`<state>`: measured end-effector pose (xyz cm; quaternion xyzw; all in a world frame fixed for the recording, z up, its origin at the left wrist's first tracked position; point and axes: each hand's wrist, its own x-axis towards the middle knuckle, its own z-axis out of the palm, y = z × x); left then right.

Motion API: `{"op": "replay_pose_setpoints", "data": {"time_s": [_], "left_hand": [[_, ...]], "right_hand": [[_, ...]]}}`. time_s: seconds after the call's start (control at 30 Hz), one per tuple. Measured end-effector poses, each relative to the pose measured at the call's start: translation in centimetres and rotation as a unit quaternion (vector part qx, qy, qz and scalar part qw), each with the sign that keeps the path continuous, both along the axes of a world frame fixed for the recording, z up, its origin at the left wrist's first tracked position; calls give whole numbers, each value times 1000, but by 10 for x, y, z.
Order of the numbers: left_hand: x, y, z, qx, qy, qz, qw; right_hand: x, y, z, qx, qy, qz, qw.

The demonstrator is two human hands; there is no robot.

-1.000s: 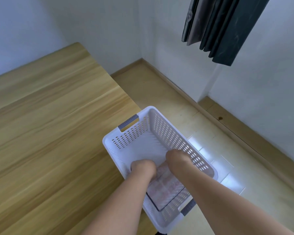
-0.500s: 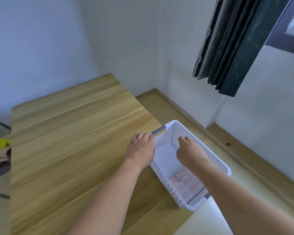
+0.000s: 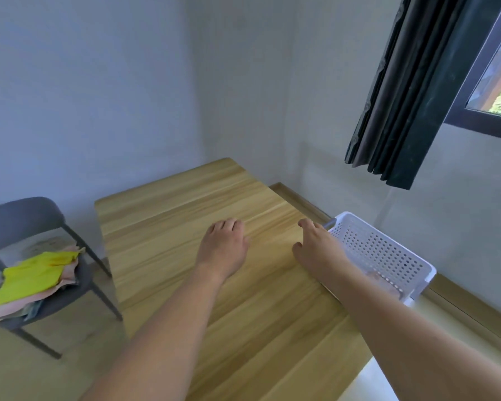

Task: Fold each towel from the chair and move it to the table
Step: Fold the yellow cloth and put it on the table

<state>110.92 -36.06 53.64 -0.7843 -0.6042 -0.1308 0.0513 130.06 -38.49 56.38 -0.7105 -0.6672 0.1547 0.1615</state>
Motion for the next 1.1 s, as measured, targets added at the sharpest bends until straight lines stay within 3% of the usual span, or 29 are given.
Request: {"op": "replay_pose_setpoints", "data": {"time_s": [0.3,0.57,1.1], "left_hand": [[-118,-36,22,11,-35,40,999],[-285,-66,35,-7,-113,38,993],[-556,-94,44,15,-77,38,996]], "right_hand": [[-112,-33,19,16,-1,44,999],[-287,-69,30,20,29,27,999],[-548,-90,50,47,47,58,996]]}}
